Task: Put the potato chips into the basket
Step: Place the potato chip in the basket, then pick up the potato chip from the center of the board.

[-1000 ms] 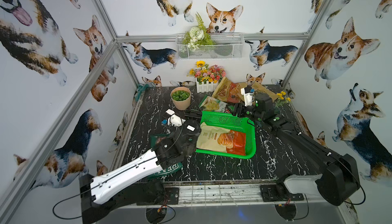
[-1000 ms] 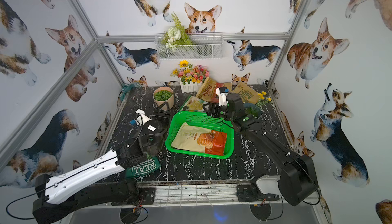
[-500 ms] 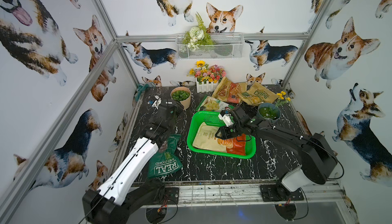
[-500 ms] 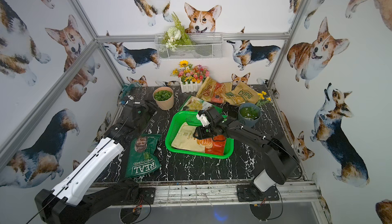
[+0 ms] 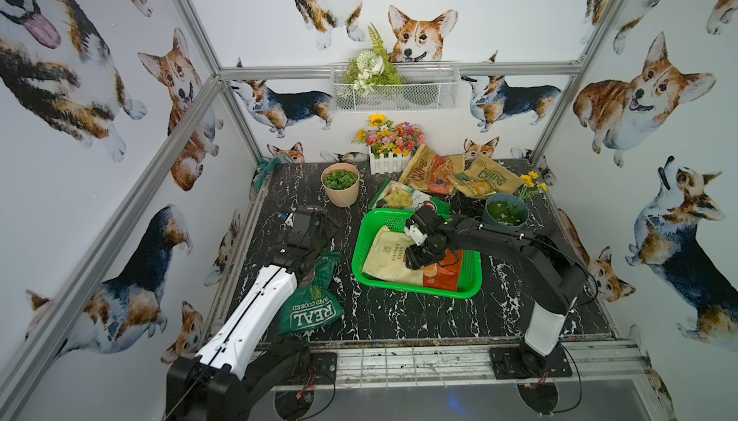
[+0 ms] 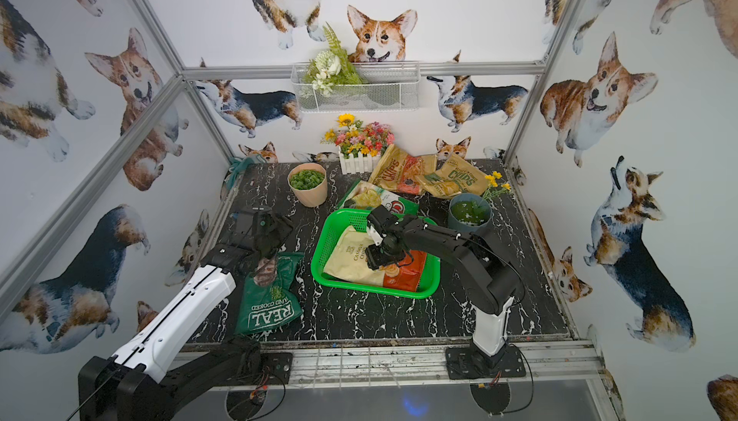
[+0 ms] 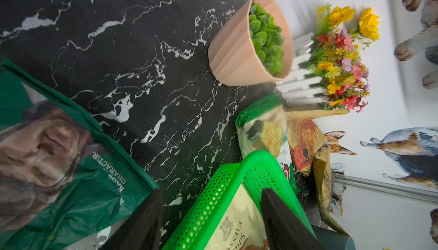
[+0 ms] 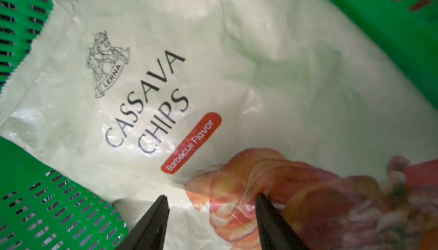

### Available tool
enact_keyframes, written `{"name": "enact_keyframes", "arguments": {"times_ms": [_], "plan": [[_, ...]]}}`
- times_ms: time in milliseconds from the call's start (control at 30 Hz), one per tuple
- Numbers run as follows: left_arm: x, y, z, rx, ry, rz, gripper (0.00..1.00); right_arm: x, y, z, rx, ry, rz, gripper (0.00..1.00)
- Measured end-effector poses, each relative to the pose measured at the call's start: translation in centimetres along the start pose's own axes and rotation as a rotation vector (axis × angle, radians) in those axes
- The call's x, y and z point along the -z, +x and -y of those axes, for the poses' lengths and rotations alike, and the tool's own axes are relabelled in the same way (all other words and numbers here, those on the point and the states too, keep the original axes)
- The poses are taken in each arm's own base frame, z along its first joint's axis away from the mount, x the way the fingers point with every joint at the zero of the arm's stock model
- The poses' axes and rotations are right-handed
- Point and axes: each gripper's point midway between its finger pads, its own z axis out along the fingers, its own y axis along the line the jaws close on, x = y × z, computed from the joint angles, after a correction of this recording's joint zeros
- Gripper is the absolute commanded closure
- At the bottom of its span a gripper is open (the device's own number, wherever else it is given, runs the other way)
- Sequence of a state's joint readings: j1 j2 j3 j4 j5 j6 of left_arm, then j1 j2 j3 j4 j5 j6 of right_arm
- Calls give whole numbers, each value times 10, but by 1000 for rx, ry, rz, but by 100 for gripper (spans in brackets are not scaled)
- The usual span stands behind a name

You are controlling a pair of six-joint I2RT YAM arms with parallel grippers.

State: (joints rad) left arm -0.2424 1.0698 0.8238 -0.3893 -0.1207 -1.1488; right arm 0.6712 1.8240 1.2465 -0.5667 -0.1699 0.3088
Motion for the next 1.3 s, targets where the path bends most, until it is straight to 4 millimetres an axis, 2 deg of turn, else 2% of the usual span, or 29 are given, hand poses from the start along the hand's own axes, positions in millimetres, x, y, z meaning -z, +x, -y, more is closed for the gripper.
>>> {"name": "enact_keyframes", "arguments": {"times_ms": [133, 200, 267, 400, 500, 600, 700, 800, 900, 1067, 1300], "plan": [[2, -6, 13, -19, 24, 8, 30, 24, -34, -3, 11, 2, 98, 36], [4, -14, 27, -55, 44, 22, 30, 46, -53, -2, 1, -7, 170, 32], [6, -23, 41, -100, 55, 39, 30, 71, -77, 10, -30, -9, 256, 30], [1, -36, 71, -201, 76, 53, 30, 110, -126, 64, -155, 24, 404, 27], [-9, -35, 88, -262, 93, 21, 30, 125, -166, 109, -247, 65, 473, 24], [-20, -23, 102, -318, 112, -37, 30, 127, -200, 144, -264, 159, 492, 21], [-29, -5, 112, -382, 130, -101, 30, 115, -220, 173, -226, 289, 471, 19], [-37, 11, 114, -433, 133, -156, 30, 97, -223, 199, -199, 408, 410, 19], [-41, 28, 109, -465, 127, -212, 30, 85, -215, 223, -182, 507, 337, 18], [-43, 34, 98, -480, 103, -232, 30, 86, -203, 242, -167, 599, 289, 18], [-47, 33, 104, -500, 104, -231, 30, 76, -188, 269, -177, 608, 230, 25]]}}
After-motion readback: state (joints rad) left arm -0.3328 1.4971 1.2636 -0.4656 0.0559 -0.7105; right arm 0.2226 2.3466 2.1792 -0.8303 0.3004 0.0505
